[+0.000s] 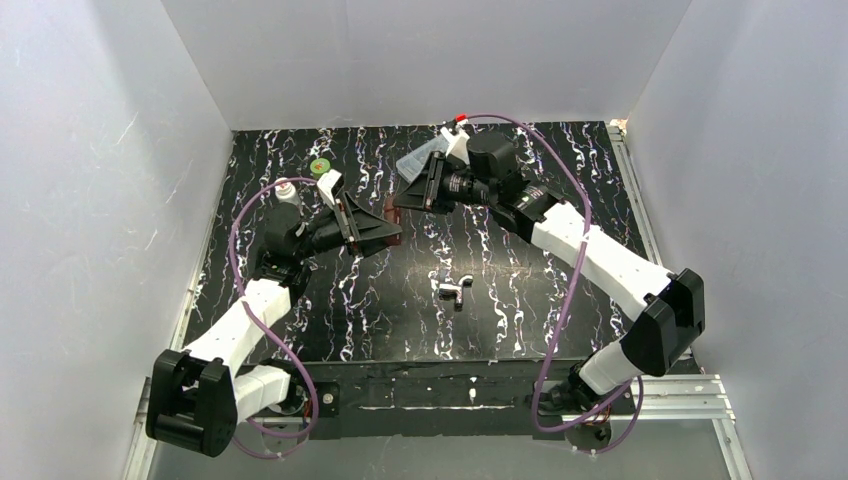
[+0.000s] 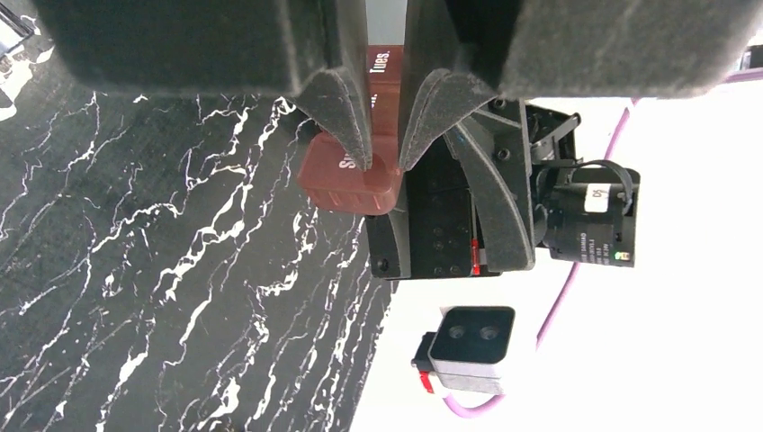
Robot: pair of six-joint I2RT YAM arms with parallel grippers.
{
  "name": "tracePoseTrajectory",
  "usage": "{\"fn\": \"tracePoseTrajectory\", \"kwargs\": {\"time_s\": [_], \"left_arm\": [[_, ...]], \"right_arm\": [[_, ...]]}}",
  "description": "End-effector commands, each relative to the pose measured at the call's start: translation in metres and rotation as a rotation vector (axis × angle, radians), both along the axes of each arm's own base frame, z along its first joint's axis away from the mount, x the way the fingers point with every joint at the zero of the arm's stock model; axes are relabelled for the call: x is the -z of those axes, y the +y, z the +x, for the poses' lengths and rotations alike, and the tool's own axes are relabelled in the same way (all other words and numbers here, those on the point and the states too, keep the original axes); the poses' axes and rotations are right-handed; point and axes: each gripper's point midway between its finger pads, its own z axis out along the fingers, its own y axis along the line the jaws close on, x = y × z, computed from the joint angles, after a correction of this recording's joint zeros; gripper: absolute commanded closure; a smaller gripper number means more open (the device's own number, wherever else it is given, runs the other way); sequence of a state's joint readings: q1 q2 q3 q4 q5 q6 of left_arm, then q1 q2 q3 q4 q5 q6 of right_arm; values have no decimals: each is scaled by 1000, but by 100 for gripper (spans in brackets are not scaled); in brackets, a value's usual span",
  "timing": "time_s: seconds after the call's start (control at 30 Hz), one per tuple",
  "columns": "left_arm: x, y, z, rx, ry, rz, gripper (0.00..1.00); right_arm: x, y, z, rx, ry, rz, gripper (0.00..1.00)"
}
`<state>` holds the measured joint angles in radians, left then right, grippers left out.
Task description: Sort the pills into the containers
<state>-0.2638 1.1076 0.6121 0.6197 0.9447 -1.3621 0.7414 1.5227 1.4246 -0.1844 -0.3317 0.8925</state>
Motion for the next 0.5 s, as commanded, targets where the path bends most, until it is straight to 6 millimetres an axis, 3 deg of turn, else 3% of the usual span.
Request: {"fn": "tracePoseTrajectory", "kwargs": {"time_s": [0.0,0.07,0.13,0.2,0.27,0.47], "left_arm": [[-34,-1,-12,55,-118,-69,100],[-35,-2,-11,57,-121,-62,100],[-29,-2,-11,57,-102,-30,100],[-24,-1,-12,56,-95,13,100],[-23,-1,-12,56,-109,41,100],[-25,-1,-13,61,-120,47,100]], "right_arm": [[-14,-6,0,11,-44,33,78],[-14,-9,1,15,-43,34,66],[-12,-11,2,26,-37,17,38],[-11,-14,3,37,-39,-2,22],[-10,-14,5,43,-31,-18,18],[-6,-4,9,29,8,-11,20]]}}
